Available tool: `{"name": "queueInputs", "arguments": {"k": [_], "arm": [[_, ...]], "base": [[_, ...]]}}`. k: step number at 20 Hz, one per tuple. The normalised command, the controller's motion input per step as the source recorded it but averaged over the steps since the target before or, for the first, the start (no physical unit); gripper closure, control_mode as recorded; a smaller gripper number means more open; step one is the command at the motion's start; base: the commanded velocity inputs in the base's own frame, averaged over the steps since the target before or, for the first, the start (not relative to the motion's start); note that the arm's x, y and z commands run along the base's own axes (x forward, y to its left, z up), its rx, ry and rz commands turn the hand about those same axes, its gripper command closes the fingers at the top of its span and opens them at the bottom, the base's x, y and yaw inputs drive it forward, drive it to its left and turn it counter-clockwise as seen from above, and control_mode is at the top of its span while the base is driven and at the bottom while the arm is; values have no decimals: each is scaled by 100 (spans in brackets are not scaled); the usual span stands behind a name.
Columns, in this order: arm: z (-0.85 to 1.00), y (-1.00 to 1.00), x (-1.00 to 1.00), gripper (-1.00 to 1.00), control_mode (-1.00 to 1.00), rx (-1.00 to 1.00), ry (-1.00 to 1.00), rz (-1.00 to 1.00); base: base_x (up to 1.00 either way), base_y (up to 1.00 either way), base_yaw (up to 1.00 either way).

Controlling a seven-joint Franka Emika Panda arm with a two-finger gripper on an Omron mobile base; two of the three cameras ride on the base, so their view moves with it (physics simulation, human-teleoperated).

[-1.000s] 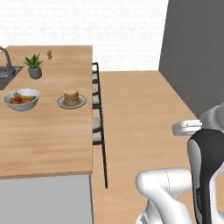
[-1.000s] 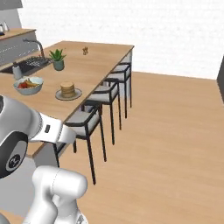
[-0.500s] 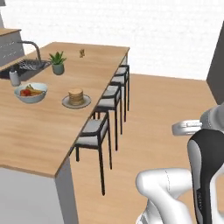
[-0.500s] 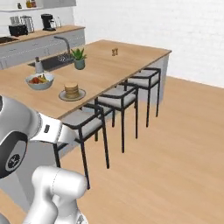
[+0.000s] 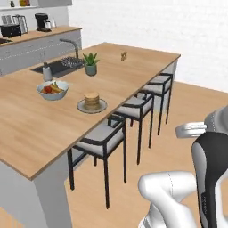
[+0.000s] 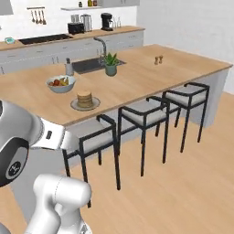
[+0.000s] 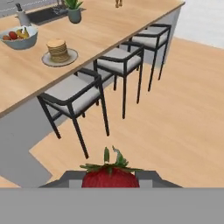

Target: Take the strawberry from the fridge and place it on top of the pancake, located on the dining counter.

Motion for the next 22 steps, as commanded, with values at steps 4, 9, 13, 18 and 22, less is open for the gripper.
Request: {"name": "queueInputs", "arguments": {"k": [4, 9, 13, 18, 22], "arm": [[0, 0, 0, 100, 100, 0, 0, 0], [0, 0, 0, 100, 100, 0, 0, 0], [0, 0, 0, 100, 100, 0, 0, 0], [0, 0, 0, 100, 100, 0, 0, 0], [0, 0, 0, 100, 100, 0, 0, 0]], "base": [[41, -74, 63], [33, -74, 63], [27, -77, 59], [8, -40, 51], [2, -25, 53]]}}
